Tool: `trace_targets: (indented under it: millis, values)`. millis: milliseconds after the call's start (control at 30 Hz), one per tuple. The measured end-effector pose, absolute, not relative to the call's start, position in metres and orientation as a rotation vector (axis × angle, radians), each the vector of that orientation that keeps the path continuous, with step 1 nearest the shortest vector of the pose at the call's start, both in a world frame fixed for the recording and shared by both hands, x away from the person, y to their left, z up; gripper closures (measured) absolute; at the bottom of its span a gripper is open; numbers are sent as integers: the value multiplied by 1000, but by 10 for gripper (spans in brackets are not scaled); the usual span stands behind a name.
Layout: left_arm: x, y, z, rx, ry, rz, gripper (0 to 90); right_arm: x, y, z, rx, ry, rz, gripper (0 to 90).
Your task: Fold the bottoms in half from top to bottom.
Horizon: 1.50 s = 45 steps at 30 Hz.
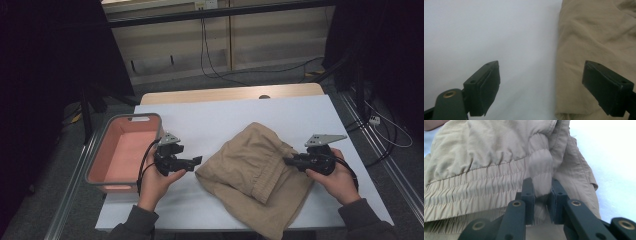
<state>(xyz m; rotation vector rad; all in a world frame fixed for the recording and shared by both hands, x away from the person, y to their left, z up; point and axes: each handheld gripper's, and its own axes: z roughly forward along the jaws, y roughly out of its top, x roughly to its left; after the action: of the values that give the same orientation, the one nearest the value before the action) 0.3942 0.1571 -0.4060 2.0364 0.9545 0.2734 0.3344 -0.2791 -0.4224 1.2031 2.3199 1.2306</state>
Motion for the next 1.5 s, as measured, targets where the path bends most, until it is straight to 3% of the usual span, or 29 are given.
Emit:
trace_targets:
  millis: [1500]
  values:
    - [395, 156, -406, 2030, 962, 268, 146, 325, -293, -421, 1203, 2320, 1218, 772]
